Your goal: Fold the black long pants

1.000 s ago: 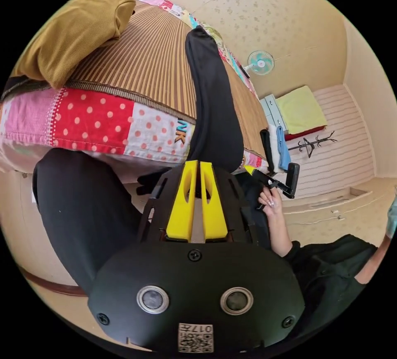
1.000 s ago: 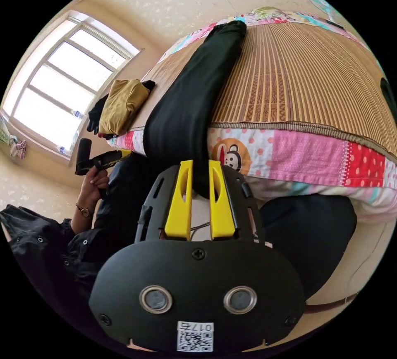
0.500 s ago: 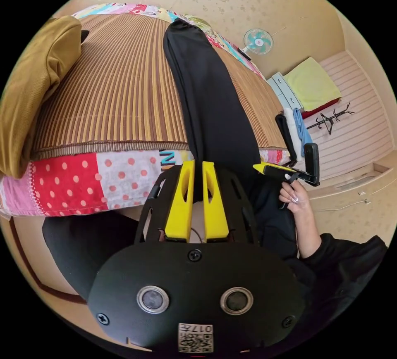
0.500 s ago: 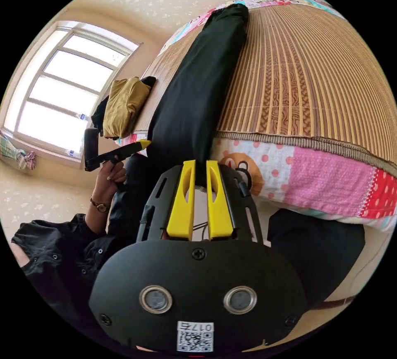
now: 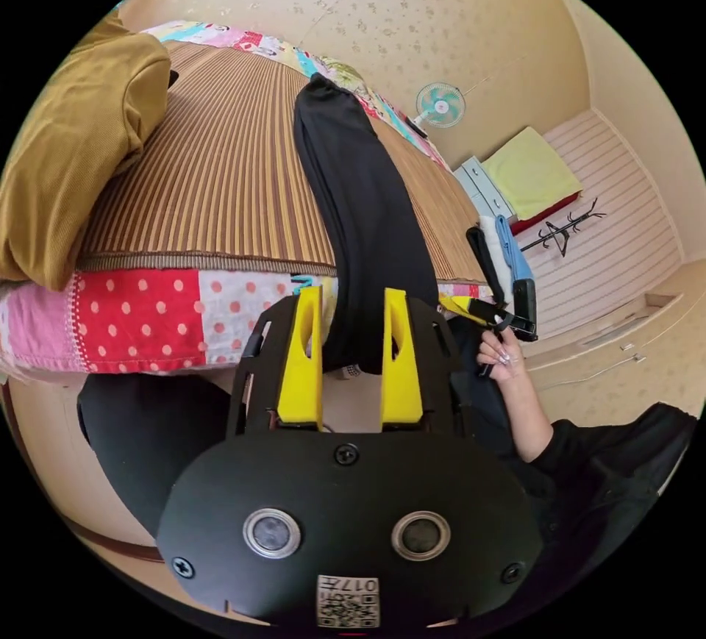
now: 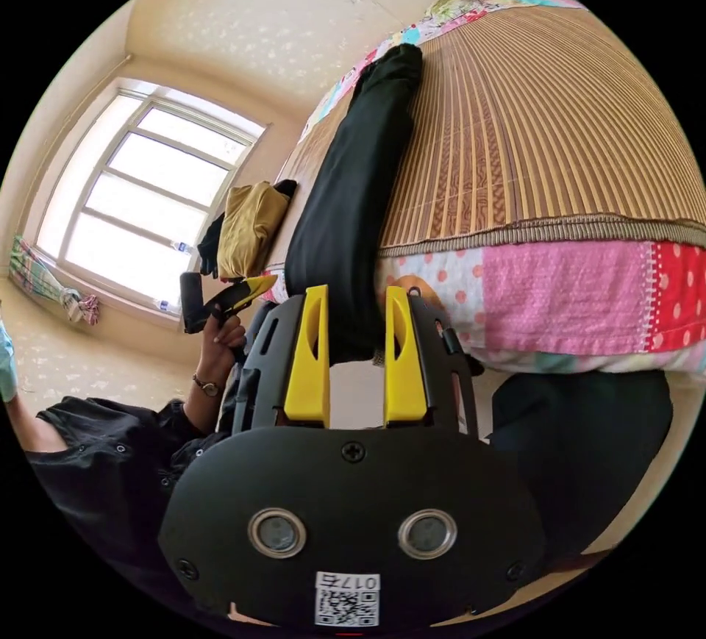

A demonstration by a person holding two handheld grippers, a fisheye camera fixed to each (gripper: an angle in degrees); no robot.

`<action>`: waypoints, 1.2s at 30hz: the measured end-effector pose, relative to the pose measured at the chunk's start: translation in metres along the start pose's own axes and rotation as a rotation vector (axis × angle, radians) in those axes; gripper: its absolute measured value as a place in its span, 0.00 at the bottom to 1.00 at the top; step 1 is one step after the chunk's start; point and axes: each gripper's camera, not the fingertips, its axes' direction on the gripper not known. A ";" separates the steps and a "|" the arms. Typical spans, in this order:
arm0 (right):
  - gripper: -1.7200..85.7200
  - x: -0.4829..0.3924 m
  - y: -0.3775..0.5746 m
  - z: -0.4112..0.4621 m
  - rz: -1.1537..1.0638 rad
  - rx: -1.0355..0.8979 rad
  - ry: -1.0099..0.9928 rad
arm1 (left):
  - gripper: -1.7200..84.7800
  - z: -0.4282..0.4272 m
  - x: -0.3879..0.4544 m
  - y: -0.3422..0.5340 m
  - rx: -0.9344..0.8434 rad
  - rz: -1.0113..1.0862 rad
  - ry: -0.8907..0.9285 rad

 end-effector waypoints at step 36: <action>0.05 -0.290 0.061 -0.272 -0.705 0.272 -0.772 | 0.07 -0.336 0.293 0.060 0.569 0.829 0.650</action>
